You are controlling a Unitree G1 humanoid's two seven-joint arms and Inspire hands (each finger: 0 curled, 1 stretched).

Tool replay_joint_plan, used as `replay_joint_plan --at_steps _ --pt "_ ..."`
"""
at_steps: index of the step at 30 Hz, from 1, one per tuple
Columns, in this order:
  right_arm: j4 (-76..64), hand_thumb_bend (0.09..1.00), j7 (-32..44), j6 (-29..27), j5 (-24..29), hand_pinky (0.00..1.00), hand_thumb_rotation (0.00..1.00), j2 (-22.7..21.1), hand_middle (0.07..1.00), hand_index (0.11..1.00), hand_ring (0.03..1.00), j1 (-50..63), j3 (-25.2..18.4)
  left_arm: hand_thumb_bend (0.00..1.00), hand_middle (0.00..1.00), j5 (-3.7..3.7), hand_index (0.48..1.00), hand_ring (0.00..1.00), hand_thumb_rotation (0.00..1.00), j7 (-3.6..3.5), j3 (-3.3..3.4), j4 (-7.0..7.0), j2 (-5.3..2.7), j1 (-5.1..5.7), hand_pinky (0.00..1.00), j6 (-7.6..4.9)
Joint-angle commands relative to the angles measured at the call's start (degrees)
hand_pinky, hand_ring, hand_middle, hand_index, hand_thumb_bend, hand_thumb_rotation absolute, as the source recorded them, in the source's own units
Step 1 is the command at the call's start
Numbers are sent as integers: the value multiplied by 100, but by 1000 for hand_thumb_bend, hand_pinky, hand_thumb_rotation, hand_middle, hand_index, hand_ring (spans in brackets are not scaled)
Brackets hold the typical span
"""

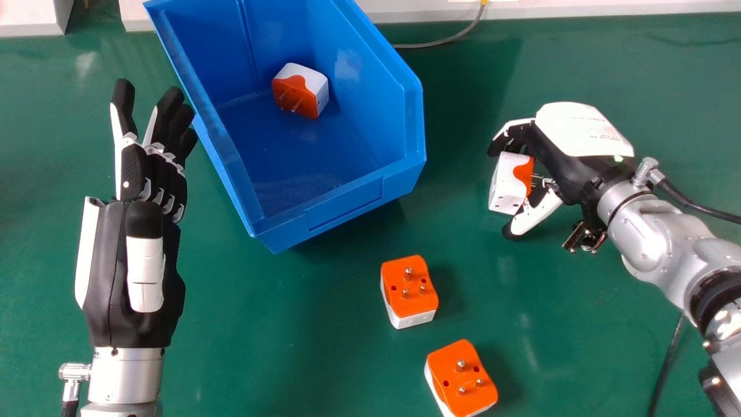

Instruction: Pick all objects and put in blue box

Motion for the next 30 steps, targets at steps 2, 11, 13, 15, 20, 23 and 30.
replay_joint_plan --at_steps 2,11,13,15,20,23,30 --pt "-26 715 -255 -89 -12 502 19 -77 606 600 575 -198 -1 882 969 35 969 966 939 -11 19 -43 32 -42 975 -111" --pt "-19 624 -349 -148 28 461 10 -74 532 560 513 -169 -48 882 970 37 969 965 938 -17 21 -6 35 -58 974 -117" --pt "-24 602 -345 -171 46 450 7 -73 521 555 491 -166 -63 881 970 38 969 964 938 -17 18 -12 36 -59 973 -111" --pt "-32 585 -334 -190 67 440 6 -68 512 551 474 -173 -83 881 970 38 970 963 938 -18 16 -17 37 -60 973 -103" --pt "-48 560 -349 -240 87 424 3 -90 500 545 449 -185 -107 881 970 57 970 962 938 -8 8 -23 30 -61 972 -101" --pt "-55 544 -365 -276 105 415 2 -116 493 541 432 -192 -131 880 970 49 970 962 938 -13 17 -7 35 -74 971 -109" --pt "-69 531 -281 -312 213 409 1 -129 487 536 419 -187 -274 880 970 12 970 961 938 -38 16 32 14 -99 971 -124"
